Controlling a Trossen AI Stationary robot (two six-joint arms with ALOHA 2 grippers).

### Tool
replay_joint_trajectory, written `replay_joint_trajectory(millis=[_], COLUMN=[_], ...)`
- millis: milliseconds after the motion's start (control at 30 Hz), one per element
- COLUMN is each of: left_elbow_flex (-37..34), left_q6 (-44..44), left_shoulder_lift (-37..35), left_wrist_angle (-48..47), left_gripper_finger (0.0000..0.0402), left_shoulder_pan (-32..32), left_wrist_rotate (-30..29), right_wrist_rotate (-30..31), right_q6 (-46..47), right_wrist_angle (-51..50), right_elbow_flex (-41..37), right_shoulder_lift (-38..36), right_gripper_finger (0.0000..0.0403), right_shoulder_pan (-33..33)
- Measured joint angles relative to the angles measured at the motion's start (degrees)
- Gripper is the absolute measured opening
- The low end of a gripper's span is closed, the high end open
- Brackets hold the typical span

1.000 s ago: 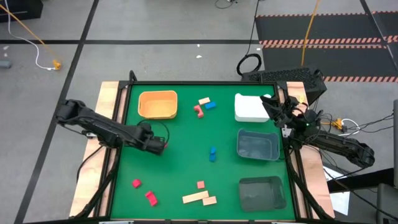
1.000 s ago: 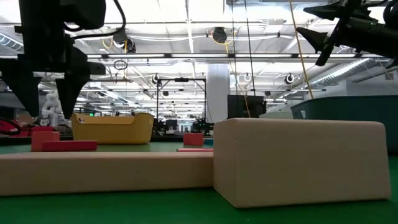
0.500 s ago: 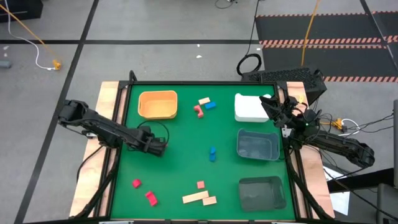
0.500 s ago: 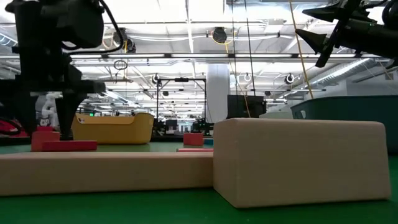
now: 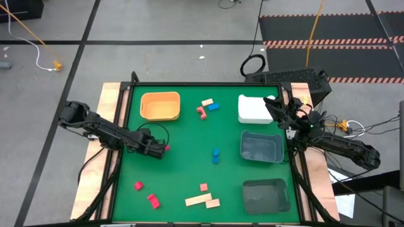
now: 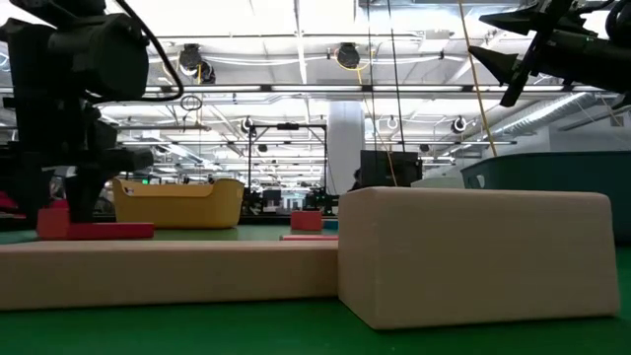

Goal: Sort & place blocks by color
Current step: Put the middle left orange block into the yellow bin

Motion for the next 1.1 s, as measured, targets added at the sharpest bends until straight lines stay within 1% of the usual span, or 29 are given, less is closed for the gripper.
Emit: replay_joint_trajectory(millis=[67,100,300,433,500,600,733,800,933,1000,1100], left_elbow_flex=[0.0,0.0,1.0,4.2,6.2,9.8,15.2,17.6,21.2,22.2,22.4], left_q6=[0.4,0.5,1.8,4.5,6.8,11.2,18.0,22.5,31.7,35.7,41.1], left_shoulder_lift=[0.0,0.0,0.2,0.2,0.2,0.2,0.2,0.2,0.1,0.1,0.1], left_wrist_angle=[0.0,0.0,-0.1,-0.1,-0.3,-0.2,-0.2,-0.2,-0.2,-0.1,-0.2], left_gripper_finger=[0.0139,0.0136,0.0136,0.0137,0.0142,0.0141,0.0137,0.0137,0.0139,0.0148,0.0156], left_shoulder_pan=[0.0,0.0,0.2,1.4,2.6,4.8,8.5,10.9,16.6,19.9,25.3], left_wrist_rotate=[-0.1,-0.1,0.0,0.1,-0.8,-3.8,-10.7,-14.4,-20.0,-21.9,-21.9], right_wrist_rotate=[0.0,0.0,0.0,0.0,0.0,0.0,0.0,0.0,0.0,0.0,0.0], right_q6=[0.0,0.0,0.0,0.0,0.0,0.0,0.0,0.0,0.0,0.0,0.0], right_wrist_angle=[0.0,0.0,0.0,0.0,0.0,0.0,0.0,0.0,0.0,0.0,0.0], right_elbow_flex=[0.0,0.0,0.0,0.0,0.0,0.0,0.0,0.0,0.0,0.0,0.0], right_shoulder_lift=[0.0,0.0,0.0,0.0,0.0,0.0,0.0,0.0,0.0,0.0,0.0], right_gripper_finger=[0.0222,0.0222,0.0222,0.0222,0.0222,0.0222,0.0222,0.0222,0.0222,0.0222,0.0222], right_shoulder_pan=[0.0,0.0,0.0,0.0,0.0,0.0,0.0,0.0,0.0,0.0,0.0])
